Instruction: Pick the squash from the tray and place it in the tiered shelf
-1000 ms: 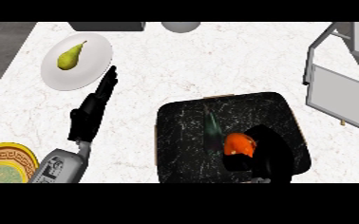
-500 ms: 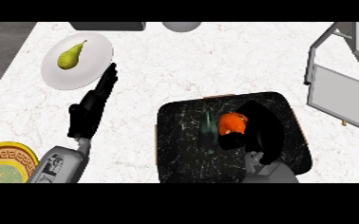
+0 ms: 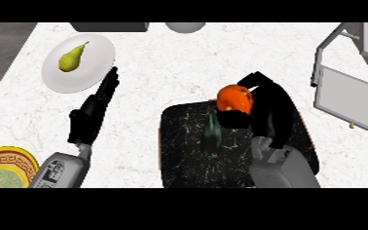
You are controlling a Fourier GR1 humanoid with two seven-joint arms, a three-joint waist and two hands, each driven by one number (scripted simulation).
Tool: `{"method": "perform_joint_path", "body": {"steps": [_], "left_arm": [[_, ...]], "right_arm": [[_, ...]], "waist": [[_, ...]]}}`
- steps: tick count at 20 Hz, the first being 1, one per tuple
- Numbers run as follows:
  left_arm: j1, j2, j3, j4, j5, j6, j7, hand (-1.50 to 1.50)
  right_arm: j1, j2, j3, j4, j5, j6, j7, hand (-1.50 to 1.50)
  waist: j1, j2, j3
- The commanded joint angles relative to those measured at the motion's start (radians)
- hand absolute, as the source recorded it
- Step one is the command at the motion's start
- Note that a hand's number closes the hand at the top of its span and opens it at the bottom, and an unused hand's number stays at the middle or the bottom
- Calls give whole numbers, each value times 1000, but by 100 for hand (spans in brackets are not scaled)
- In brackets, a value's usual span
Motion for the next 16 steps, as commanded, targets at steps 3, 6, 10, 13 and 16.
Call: {"method": "perform_joint_path", "body": {"steps": [3, 6, 10, 13, 16], "left_arm": [[26, -43, -9, 50, -41, 14, -59, 0], [-17, -9, 23, -47, -10, -2, 74, 0], [48, -43, -15, -11, -60, 18, -36, 0], [19, -38, 8, -28, -37, 4, 24, 0], [17, -15, 42, -23, -18, -27, 7, 0]], "right_arm": [[-32, -7, -19, -225, 104, 61, 102, 150], [-153, 4, -21, -205, 190, 64, 236, 150], [-189, -5, -84, -296, 297, 259, 249, 150], [-282, -22, -140, -343, 345, 342, 253, 150], [-295, -81, -244, -359, 337, 352, 184, 150]], "waist": [[-11, -2, -1], [-1, -2, -1], [-6, -3, -1], [-4, -5, -1], [-6, -3, -1]]}}
